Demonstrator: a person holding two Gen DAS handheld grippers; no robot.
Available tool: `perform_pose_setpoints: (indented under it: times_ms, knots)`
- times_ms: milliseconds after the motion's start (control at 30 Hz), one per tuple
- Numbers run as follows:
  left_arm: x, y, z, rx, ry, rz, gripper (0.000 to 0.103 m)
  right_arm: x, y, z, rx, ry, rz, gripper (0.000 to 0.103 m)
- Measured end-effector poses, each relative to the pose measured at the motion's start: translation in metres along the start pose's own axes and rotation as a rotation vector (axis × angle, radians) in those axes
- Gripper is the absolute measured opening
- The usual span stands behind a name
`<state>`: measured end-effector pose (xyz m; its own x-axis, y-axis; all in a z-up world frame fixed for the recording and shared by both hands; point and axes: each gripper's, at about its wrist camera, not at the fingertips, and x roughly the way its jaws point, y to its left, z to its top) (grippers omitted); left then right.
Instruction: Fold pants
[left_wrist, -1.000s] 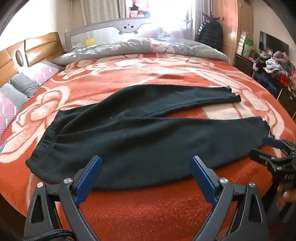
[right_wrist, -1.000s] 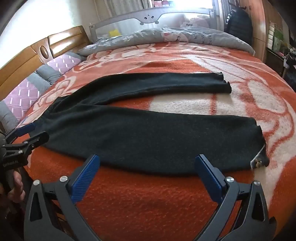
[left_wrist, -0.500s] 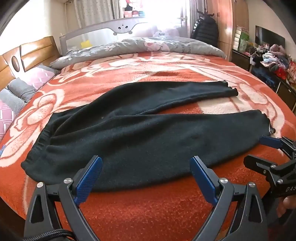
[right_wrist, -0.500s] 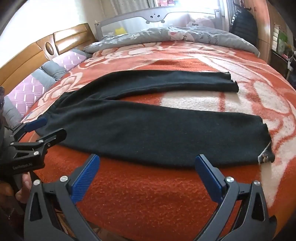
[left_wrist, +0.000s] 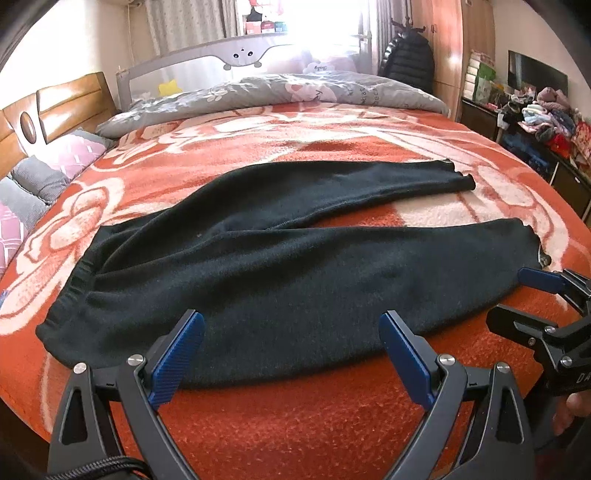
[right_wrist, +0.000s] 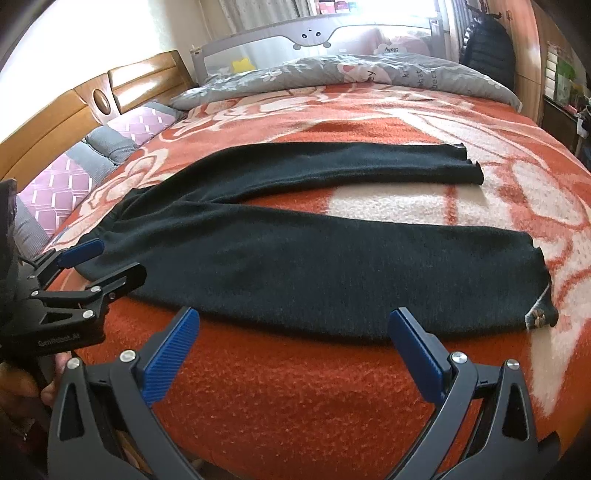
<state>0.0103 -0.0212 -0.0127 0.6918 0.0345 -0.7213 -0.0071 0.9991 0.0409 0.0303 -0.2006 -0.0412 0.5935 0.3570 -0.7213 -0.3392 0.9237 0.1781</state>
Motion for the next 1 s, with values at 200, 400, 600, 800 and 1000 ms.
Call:
perform_pose_setpoints:
  times_ms: [200,400,600,800,1000]
  knots:
    - [0.0016,0.0003,-0.0009,-0.008,0.002,-0.006,0.096,0.0022,-0.0005,0.0043,0.0,0.002,0.006,0.102]
    - [0.0045,-0.0003,-0.0027,-0.006,0.011,-0.013,0.096,0.0014,-0.0039,0.0057,0.002,0.002,0.005,0.102]
    - [0.0056,0.0011,-0.0005,-0.01,0.008,-0.014,0.096,0.0021,-0.0057,0.0074,0.007,0.003,0.006,0.102]
    - [0.0066,0.0022,0.0003,-0.017,0.01,-0.01,0.096,0.0016,-0.0052,0.008,0.008,0.001,0.013,0.102]
    - [0.0065,0.0005,0.0006,-0.007,0.012,-0.016,0.096,0.0011,-0.0045,0.0087,0.007,-0.002,0.012,0.102]
